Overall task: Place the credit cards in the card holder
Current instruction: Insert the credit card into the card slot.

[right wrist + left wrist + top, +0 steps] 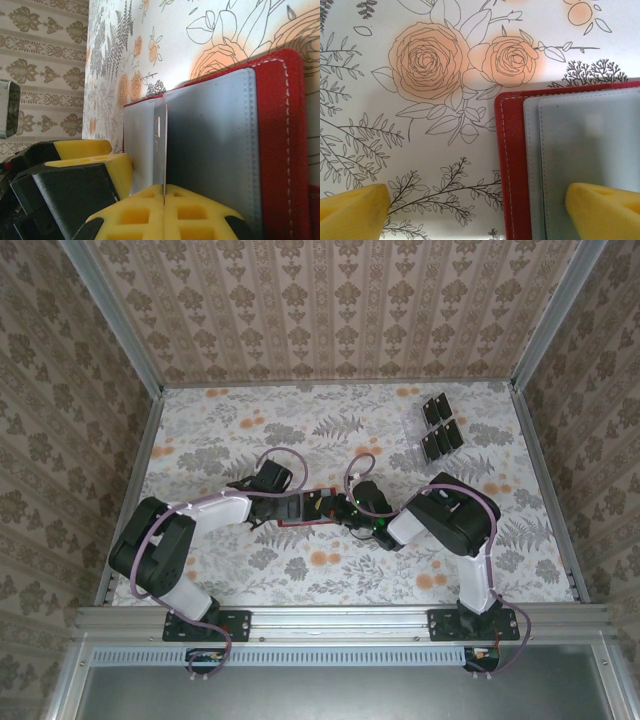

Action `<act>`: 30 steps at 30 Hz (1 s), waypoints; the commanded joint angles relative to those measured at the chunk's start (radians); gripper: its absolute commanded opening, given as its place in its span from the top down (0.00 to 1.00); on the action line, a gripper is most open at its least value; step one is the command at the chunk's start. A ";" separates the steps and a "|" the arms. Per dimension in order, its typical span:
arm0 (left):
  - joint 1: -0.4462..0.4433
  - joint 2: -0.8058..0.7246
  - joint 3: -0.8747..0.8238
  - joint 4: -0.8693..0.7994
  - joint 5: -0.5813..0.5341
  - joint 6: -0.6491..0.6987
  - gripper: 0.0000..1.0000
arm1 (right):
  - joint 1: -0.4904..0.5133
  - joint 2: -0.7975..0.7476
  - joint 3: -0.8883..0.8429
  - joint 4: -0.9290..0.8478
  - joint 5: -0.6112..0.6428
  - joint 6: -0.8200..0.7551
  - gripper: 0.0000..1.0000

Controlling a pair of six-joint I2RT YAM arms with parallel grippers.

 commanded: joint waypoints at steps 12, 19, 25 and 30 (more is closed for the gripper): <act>-0.002 0.019 -0.036 -0.092 -0.019 -0.010 0.00 | 0.007 0.061 0.055 -0.060 -0.071 0.027 1.00; -0.002 0.015 -0.028 -0.094 -0.016 -0.007 0.00 | 0.010 0.073 0.110 -0.170 -0.092 0.000 1.00; 0.002 -0.027 -0.001 -0.130 -0.013 -0.019 0.00 | 0.013 0.042 0.158 -0.328 -0.099 -0.053 0.97; 0.036 -0.084 0.004 -0.152 0.009 -0.049 0.00 | 0.013 -0.013 0.198 -0.474 -0.096 -0.114 0.69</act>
